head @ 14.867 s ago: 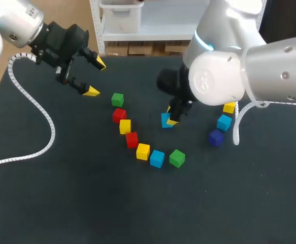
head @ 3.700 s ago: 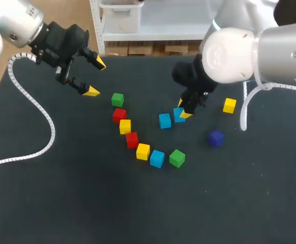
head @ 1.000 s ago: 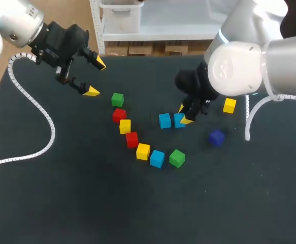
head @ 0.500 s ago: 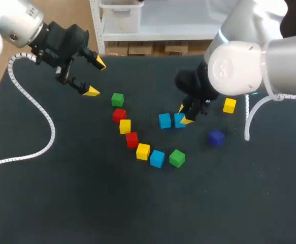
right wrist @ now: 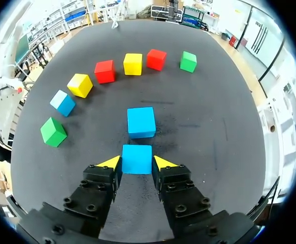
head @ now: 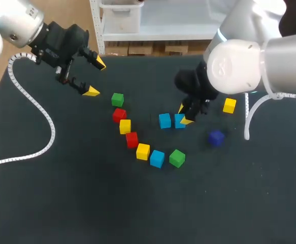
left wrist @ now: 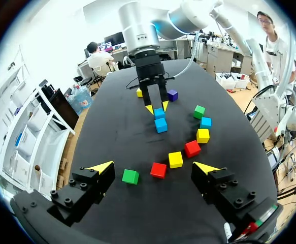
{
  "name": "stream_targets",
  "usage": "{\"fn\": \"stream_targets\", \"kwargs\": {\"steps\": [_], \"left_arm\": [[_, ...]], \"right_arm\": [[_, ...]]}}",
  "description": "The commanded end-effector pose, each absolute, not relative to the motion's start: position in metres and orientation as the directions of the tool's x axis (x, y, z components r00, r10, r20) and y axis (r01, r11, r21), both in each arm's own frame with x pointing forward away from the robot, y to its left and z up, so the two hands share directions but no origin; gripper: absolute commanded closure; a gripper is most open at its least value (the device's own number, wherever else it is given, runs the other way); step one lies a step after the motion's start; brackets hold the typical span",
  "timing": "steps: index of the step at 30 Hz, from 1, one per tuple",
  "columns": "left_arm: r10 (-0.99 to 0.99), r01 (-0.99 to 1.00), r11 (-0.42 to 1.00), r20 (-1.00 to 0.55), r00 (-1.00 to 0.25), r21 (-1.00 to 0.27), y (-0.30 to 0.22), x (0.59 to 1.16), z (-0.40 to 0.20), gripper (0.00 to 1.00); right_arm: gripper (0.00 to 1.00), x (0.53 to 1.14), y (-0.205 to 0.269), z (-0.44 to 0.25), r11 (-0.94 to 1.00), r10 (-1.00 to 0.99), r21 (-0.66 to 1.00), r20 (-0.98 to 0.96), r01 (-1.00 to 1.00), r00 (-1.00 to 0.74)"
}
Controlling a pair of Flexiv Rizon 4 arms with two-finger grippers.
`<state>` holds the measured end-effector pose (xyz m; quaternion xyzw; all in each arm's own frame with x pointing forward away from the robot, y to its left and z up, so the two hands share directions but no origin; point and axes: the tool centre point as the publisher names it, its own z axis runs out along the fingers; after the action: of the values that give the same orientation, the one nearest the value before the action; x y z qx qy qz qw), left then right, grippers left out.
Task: Place the blue cubes, place green cubes on the blue cubes, place the yellow cubes on the green cubes, then place the red cubes on the yellow cubes, and place purple cube on the red cubes.
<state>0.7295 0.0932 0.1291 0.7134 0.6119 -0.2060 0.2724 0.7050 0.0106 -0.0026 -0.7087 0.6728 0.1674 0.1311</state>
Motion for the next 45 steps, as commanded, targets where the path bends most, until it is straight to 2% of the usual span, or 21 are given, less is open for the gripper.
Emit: {"fn": "stream_targets", "kwargs": {"steps": [1, 3, 5, 9, 17, 19, 20, 22, 23, 24, 31, 40, 45], "left_arm": [[0.761, 0.985, -0.106, -0.627, 0.167, 0.134, 0.093, 0.732, 0.129, 0.00], [0.761, 0.985, -0.106, -0.627, 0.167, 0.134, 0.093, 0.732, 0.129, 0.00], [0.761, 0.985, -0.106, -0.627, 0.167, 0.134, 0.093, 0.732, 0.129, 0.00], [0.761, 0.985, -0.106, -0.627, 0.167, 0.134, 0.093, 0.732, 0.129, 0.00], [0.761, 0.985, -0.106, -0.627, 0.167, 0.134, 0.093, 0.732, 0.129, 0.00], [0.761, 0.985, -0.106, -0.627, 0.167, 0.134, 0.093, 0.732, 0.129, 0.00], [0.761, 0.985, -0.106, -0.627, 0.167, 0.134, 0.093, 0.732, 0.129, 0.00], [0.761, 0.985, -0.106, -0.627, 0.167, 0.134, 0.093, 0.732, 0.129, 0.00], [0.761, 0.985, -0.106, -0.627, 0.167, 0.134, 0.093, 0.732, 0.129, 0.00], [0.761, 0.985, -0.106, -0.627, 0.167, 0.134, 0.093, 0.732, 0.129, 0.00], [0.761, 0.985, -0.106, -0.627, 0.167, 0.134, 0.093, 0.732, 0.129, 0.00], [0.761, 0.985, -0.106, -0.627, 0.167, 0.134, 0.093, 0.732, 0.129, 0.00], [0.761, 0.985, -0.106, -0.627, 0.167, 0.134, 0.093, 0.732, 0.129, 0.00]], "right_arm": [[0.63, 0.707, 0.011, -0.003, -0.062, -0.909, 0.042, -0.414, -0.997, 0.039], [0.64, 0.707, 0.011, -0.003, -0.062, -0.909, 0.040, -0.414, -0.997, 0.040], [0.69, 0.707, 0.011, -0.003, -0.062, -0.910, 0.038, -0.414, -0.997, 0.041], [0.70, 0.708, 0.012, -0.003, -0.064, -0.910, 0.037, -0.412, -0.997, 0.043], [0.59, 0.708, 0.012, -0.002, -0.071, -0.911, 0.049, -0.409, -0.996, 0.045], [0.52, 0.707, 0.011, -0.002, -0.072, -0.908, 0.056, -0.416, -0.996, 0.043], [0.44, 0.706, 0.011, -0.001, -0.072, -0.907, 0.058, -0.418, -0.996, 0.041], [0.14, 0.705, 0.009, 0.001, -0.070, -0.903, 0.064, -0.429, -0.995, 0.036], [0.03, 0.704, 0.008, 0.003, -0.069, -0.899, 0.067, -0.436, -0.995, 0.033], [0.00, 0.704, 0.006, 0.005, -0.068, -0.895, 0.069, -0.446, -0.995, 0.031], [0.00, 0.697, -0.023, 0.022, -0.089, -0.823, 0.112, -0.568, -0.990, 0.010], [0.00, 0.693, -0.078, 0.029, -0.233, -0.740, 0.202, -0.671, -0.951, 0.039], [0.00, 0.685, -0.109, 0.035, -0.229, -0.754, 0.215, -0.656, -0.949, 0.034]]}}
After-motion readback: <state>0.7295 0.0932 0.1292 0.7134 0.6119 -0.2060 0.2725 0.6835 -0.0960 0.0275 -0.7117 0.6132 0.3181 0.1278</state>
